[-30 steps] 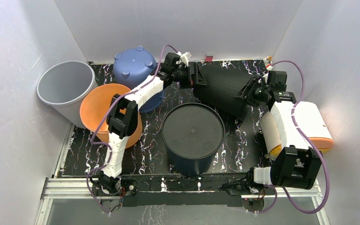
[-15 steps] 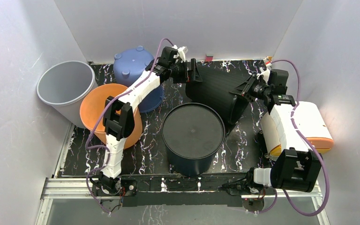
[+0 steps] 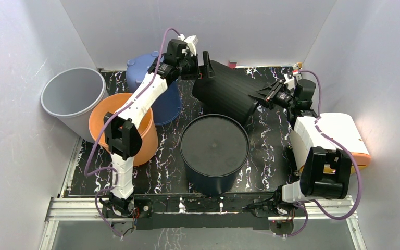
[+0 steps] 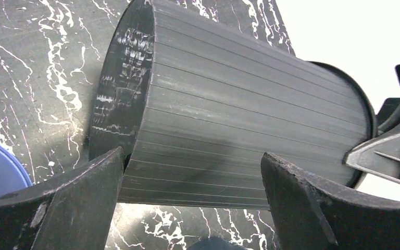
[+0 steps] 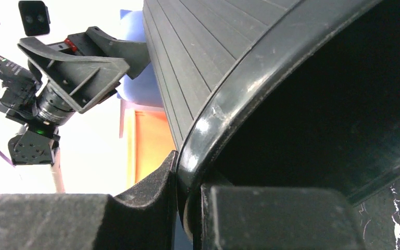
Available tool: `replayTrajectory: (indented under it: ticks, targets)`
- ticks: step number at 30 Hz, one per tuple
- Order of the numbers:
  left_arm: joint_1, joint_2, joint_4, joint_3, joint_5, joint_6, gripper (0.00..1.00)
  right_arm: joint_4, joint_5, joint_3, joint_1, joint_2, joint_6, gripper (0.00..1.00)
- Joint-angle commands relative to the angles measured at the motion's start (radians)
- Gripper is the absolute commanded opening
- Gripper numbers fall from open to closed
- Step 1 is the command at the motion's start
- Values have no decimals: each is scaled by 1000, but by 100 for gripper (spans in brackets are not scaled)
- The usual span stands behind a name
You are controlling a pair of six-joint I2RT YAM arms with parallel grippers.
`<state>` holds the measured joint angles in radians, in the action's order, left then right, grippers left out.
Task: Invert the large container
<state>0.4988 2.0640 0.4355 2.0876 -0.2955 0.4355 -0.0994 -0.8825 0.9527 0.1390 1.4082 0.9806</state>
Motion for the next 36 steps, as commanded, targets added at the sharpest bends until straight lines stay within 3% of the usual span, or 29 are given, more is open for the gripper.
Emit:
replayTrajectory:
  ticks: [1,5,14,36]
  targets:
    - [51,-132,-17,39,-164,46,98,-265,-29,-42,-16,26,100,0]
    - [42,-150,-55,2,-190,75,98,-169,-24,-46,-17,52,40,0]
    - [37,-152,-95,-7,-247,111,98,-199,-35,-123,-17,87,24,0]
    - [35,-145,-171,53,-321,176,98,-246,-25,-218,-17,142,13,12]
